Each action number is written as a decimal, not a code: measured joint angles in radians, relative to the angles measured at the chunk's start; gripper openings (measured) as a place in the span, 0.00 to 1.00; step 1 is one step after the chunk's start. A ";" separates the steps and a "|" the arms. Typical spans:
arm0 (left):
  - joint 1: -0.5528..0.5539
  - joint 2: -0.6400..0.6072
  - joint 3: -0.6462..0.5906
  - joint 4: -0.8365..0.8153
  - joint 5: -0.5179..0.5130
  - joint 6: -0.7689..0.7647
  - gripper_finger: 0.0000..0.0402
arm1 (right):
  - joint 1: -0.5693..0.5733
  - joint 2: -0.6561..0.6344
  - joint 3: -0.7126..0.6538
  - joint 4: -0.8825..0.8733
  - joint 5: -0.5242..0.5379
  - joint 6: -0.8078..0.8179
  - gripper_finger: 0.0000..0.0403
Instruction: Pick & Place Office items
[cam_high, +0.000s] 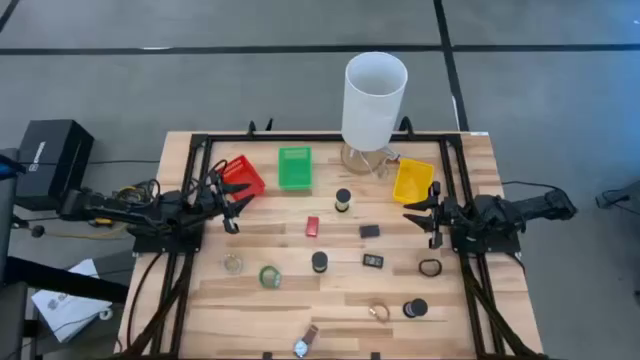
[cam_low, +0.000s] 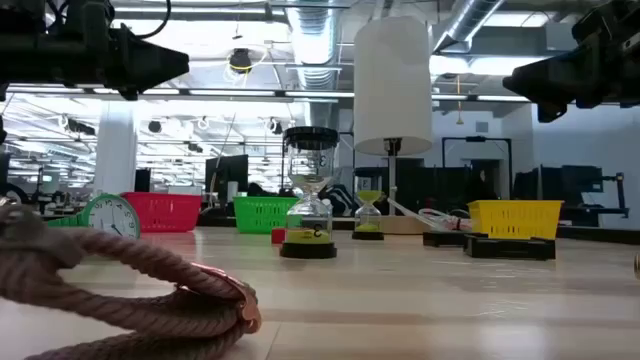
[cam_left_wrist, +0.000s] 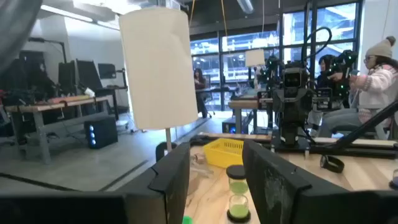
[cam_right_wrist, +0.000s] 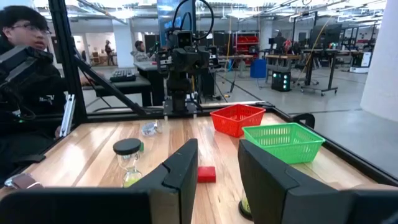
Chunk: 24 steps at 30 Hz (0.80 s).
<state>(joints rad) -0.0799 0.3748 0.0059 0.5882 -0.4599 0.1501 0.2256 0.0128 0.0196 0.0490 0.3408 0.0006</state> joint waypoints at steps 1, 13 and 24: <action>0.000 0.000 0.000 0.002 0.000 0.000 0.36 | 0.000 0.000 0.000 0.000 0.000 0.000 0.27; 0.000 0.000 0.000 0.005 0.000 -0.075 0.36 | -0.025 0.000 0.000 0.026 0.004 -0.226 0.27; 0.000 0.026 0.000 0.055 0.194 -0.261 0.36 | -0.118 0.000 0.002 0.239 0.003 -0.308 0.27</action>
<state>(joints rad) -0.0799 0.4006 0.0061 0.6429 -0.2659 -0.1112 0.1080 0.0128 0.0219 0.2877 0.3439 -0.3072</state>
